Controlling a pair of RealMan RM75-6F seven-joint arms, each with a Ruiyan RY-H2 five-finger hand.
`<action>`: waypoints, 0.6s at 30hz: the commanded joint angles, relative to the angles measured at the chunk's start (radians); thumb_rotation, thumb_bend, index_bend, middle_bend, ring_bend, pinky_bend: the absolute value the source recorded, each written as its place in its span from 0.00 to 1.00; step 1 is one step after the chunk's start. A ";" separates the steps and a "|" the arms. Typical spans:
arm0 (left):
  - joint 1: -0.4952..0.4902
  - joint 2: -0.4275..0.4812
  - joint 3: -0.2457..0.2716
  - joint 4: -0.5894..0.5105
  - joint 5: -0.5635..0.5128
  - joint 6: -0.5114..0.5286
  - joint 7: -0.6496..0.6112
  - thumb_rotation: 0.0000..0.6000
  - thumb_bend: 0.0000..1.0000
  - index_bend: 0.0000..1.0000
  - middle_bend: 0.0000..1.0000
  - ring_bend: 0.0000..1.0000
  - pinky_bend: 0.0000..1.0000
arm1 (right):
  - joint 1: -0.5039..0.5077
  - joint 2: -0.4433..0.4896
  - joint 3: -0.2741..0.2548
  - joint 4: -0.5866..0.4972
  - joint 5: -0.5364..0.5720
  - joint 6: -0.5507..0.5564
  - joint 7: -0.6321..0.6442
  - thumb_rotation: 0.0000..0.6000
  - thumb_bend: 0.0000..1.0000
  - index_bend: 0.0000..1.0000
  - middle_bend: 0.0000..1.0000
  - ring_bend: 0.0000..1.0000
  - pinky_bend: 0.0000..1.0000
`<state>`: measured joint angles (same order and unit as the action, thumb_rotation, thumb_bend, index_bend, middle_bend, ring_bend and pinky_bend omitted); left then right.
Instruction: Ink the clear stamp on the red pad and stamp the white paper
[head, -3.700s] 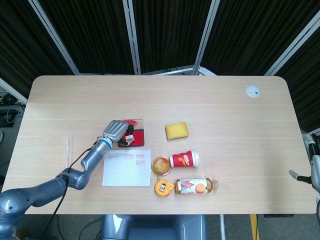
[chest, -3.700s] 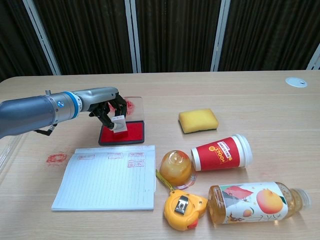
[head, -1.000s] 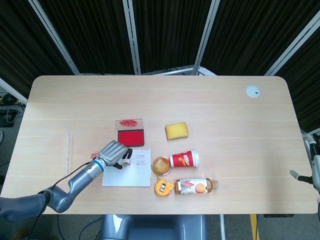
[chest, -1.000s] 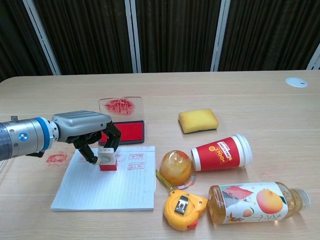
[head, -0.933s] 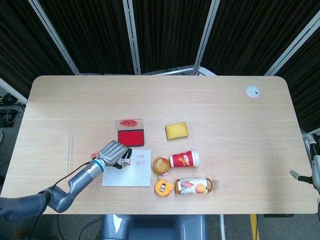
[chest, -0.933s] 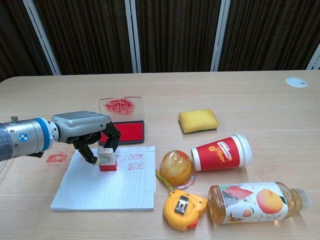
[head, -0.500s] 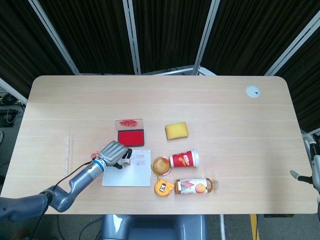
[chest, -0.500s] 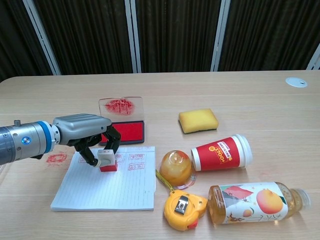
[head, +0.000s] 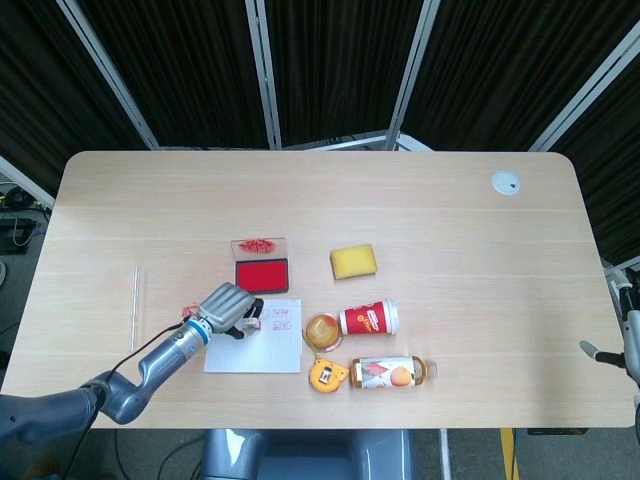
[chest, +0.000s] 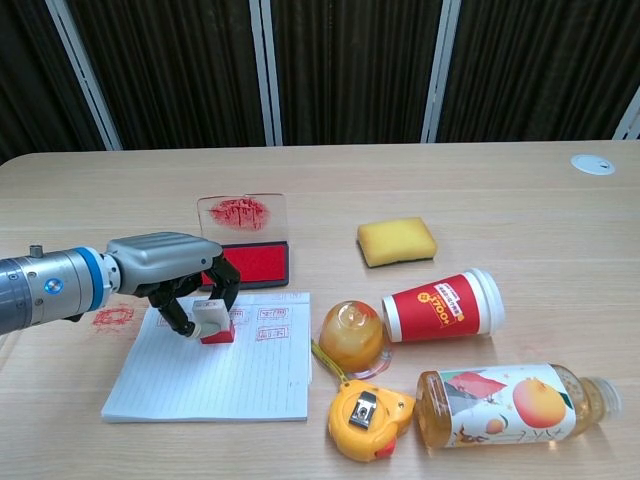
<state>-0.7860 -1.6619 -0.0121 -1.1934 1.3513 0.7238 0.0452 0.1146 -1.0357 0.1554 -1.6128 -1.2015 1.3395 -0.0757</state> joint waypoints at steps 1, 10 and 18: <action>0.000 -0.001 -0.001 0.002 0.001 0.000 0.001 1.00 0.42 0.61 0.58 0.85 0.83 | 0.000 0.000 0.000 0.000 0.000 0.000 -0.001 1.00 0.00 0.00 0.00 0.00 0.00; 0.001 -0.004 -0.001 0.007 0.000 -0.002 0.001 1.00 0.42 0.61 0.58 0.85 0.83 | 0.000 -0.001 0.000 0.000 0.001 0.000 -0.002 1.00 0.00 0.00 0.00 0.00 0.00; -0.001 0.034 -0.023 -0.047 0.011 0.023 -0.019 1.00 0.42 0.60 0.58 0.85 0.83 | -0.001 0.000 -0.001 -0.001 -0.001 0.001 -0.001 1.00 0.00 0.00 0.00 0.00 0.00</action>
<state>-0.7855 -1.6398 -0.0284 -1.2277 1.3597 0.7416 0.0324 0.1140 -1.0359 0.1548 -1.6136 -1.2028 1.3409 -0.0763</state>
